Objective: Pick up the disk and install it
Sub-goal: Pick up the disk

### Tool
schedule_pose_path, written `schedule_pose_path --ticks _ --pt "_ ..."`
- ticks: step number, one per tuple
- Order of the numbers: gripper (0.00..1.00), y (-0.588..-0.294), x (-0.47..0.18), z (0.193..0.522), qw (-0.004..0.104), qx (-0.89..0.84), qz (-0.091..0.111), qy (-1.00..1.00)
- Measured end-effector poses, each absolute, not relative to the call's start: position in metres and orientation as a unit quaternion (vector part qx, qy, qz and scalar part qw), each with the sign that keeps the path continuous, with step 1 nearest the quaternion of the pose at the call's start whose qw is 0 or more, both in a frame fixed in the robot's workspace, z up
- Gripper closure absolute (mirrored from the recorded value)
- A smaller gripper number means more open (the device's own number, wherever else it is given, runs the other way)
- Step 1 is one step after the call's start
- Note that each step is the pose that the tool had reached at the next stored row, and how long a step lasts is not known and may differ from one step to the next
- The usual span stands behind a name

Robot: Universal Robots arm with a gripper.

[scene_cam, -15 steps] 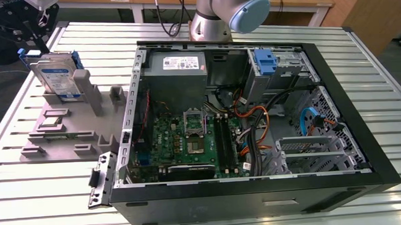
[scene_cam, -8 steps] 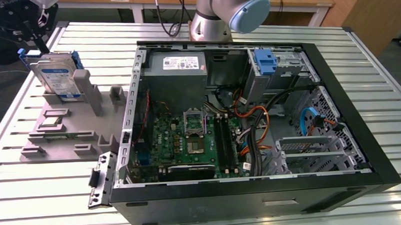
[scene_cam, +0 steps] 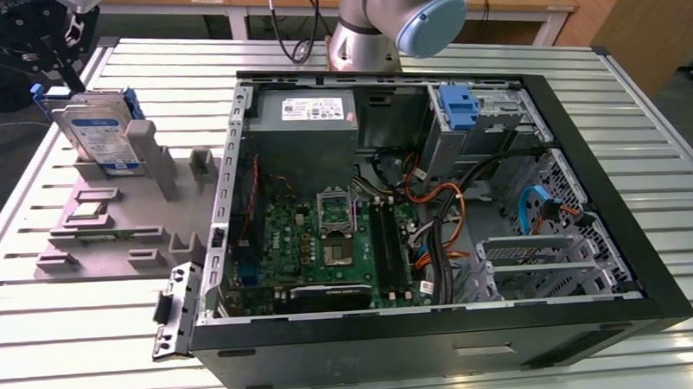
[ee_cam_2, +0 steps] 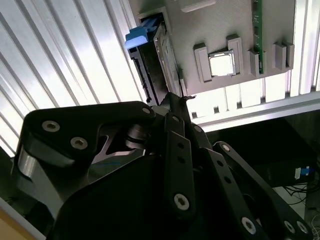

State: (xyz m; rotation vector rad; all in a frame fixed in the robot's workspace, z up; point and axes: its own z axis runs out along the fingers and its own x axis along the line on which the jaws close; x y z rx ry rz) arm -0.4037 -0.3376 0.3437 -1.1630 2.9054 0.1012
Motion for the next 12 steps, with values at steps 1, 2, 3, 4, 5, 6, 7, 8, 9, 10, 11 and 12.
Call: schedule_pose_path --ticks 1,2,3,4,5,6,7,8,9,10,11,12 --pt "0.89 -0.3376 -0.4037 0.3437 0.005 -0.372 0.032 0.928" --pt "0.89 -0.3376 -0.4037 0.3437 0.005 -0.373 0.032 0.927" --pt "0.89 -0.3376 -0.4037 0.3437 0.005 -0.376 0.032 0.926" --pt "0.89 -0.3376 -0.4037 0.3437 0.005 -0.381 0.032 0.924" --pt "0.89 -0.3376 -0.4037 0.3436 0.005 -0.387 0.032 0.921" --pt "0.89 -0.3376 -0.4037 0.3437 0.004 -0.393 0.032 0.919" --pt "0.89 -0.3376 -0.4037 0.3437 0.004 -0.397 0.032 0.917" --pt "0.89 -0.3376 -0.4037 0.3437 0.004 -0.398 0.032 0.917" --pt "0.89 -0.3376 -0.4037 0.3437 0.004 -0.398 0.032 0.917" --pt "0.89 -0.3376 -0.4037 0.3437 0.004 -0.398 0.032 0.917" --pt "0.89 -0.3376 -0.4037 0.3437 0.004 -0.398 0.032 0.917" --pt "0.89 -0.3376 -0.4037 0.3437 0.004 -0.398 0.032 0.917"
